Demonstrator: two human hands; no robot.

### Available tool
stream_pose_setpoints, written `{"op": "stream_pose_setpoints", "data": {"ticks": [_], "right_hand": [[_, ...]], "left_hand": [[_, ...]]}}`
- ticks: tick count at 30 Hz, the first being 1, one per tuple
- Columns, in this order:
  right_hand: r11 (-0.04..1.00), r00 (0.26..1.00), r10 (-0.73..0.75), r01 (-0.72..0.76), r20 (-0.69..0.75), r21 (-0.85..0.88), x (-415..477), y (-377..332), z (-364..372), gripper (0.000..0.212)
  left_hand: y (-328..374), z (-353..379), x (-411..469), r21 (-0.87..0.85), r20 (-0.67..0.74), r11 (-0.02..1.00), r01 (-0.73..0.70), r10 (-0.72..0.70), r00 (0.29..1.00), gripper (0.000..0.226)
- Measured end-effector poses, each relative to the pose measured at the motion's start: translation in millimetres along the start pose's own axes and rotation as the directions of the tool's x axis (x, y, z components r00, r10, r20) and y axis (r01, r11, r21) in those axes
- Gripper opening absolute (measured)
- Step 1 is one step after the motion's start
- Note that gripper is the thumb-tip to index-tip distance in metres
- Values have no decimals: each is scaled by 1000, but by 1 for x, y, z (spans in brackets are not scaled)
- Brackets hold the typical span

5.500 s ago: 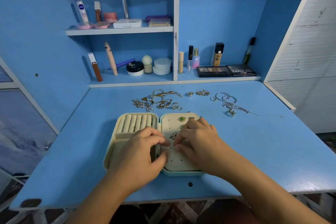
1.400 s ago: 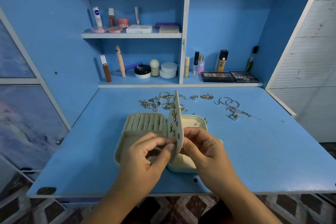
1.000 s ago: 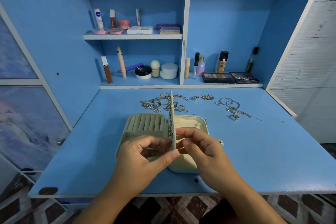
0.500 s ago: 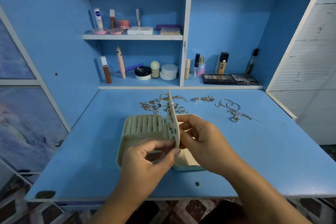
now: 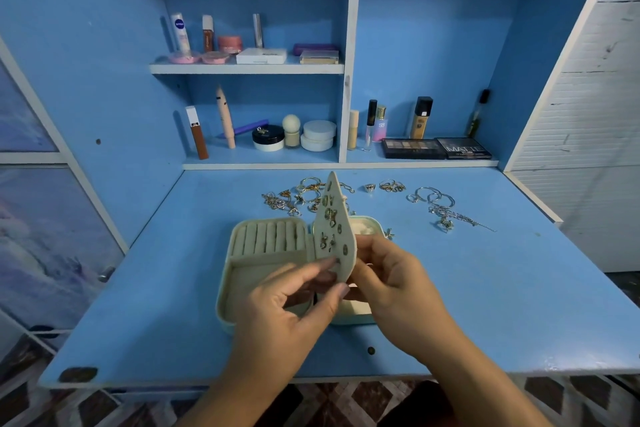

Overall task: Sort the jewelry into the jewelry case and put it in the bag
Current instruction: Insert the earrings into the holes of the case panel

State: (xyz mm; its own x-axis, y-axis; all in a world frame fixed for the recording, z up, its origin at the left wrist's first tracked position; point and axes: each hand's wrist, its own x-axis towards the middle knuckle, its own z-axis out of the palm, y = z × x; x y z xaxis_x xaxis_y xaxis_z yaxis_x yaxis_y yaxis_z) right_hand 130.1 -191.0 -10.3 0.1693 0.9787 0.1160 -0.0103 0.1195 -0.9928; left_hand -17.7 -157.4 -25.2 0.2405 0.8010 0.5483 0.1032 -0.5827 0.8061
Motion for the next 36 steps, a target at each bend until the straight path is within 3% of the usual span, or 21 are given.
{"op": "stream_pose_setpoints", "data": {"ticks": [6, 10, 13, 17, 22, 26, 31, 36], "right_hand": [[999, 1000, 13, -13, 1, -51, 2, 0, 2, 25], [995, 995, 56, -48, 85, -86, 9, -5, 0, 29], [962, 991, 63, -30, 115, -270, 18, -15, -10, 28], [815, 997, -18, -27, -72, -579, 46, -21, -42, 25], [502, 983, 30, -171, -181, -848, 82, -3, -93, 25], [365, 995, 52, -99, -86, -926, 102, 9, -103, 26], [369, 997, -28, 73, 68, -927, 138, -1, -90, 23], [285, 969, 93, 195, 230, -939, 176, -1, -72, 22]], "left_hand": [[-3, -4, 0, -12, -34, 999, 48, -48, 998, 38], [-4, -6, -1, -50, -64, 994, 96, -99, 993, 38], [-3, -6, -1, -81, -51, 989, 123, -128, 991, 36], [-4, -5, -2, -120, -50, 980, 161, -168, 985, 36], [-7, -7, -3, -142, -53, 973, 179, -189, 981, 38], [-8, -9, -3, -162, -54, 969, 184, -195, 979, 27], [-7, -9, -5, -195, -70, 960, 200, -217, 974, 27], [-4, -10, -4, -174, -48, 963, 206, -217, 975, 38]]}}
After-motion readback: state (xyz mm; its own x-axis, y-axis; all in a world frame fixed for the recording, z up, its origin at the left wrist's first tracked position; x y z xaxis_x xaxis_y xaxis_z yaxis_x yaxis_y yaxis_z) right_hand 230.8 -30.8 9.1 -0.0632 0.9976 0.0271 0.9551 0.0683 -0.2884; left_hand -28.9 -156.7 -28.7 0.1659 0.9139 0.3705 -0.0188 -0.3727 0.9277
